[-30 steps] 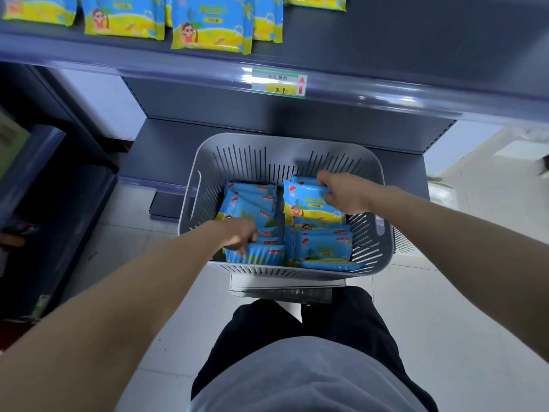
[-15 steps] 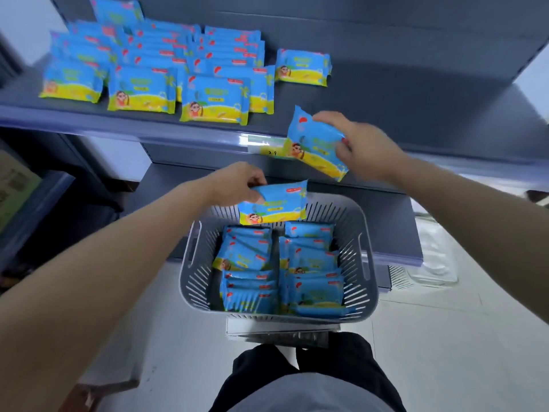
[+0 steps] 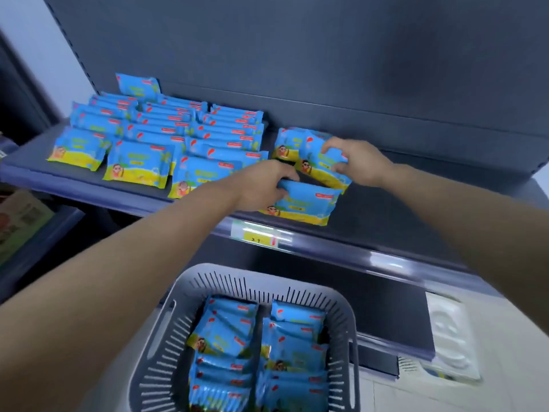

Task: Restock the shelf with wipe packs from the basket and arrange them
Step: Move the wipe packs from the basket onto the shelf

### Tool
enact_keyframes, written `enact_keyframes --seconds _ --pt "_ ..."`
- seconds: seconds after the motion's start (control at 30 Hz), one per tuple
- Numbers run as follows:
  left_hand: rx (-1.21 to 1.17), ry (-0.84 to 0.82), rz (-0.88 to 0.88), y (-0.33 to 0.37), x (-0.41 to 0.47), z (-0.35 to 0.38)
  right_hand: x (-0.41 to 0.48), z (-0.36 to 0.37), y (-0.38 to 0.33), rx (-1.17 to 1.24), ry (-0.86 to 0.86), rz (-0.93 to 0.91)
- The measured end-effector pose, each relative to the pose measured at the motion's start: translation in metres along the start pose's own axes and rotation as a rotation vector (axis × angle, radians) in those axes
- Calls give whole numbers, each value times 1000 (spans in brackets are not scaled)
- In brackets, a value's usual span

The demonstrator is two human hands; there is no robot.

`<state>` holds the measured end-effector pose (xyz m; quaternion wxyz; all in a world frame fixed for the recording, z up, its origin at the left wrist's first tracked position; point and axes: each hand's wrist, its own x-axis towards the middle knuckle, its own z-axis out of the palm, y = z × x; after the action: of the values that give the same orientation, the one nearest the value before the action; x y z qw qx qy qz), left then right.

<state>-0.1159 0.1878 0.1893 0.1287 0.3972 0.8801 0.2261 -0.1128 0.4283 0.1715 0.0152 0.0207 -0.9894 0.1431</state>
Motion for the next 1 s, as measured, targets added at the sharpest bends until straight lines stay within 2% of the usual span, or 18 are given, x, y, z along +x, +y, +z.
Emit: enact_keyframes --seconds 0.33,0.6,0.77,1.0 --pt "237 -6 -126 -6 66 -6 99 0 19 19 -31 -94" --pt "367 -7 -197 -21 113 -11 120 0 38 104 0 -76" --pt "459 32 -195 -35 135 -6 98 -5 46 167 138 -54" --pt "651 197 -160 -28 127 4 42 -1 19 -65 356 -126"
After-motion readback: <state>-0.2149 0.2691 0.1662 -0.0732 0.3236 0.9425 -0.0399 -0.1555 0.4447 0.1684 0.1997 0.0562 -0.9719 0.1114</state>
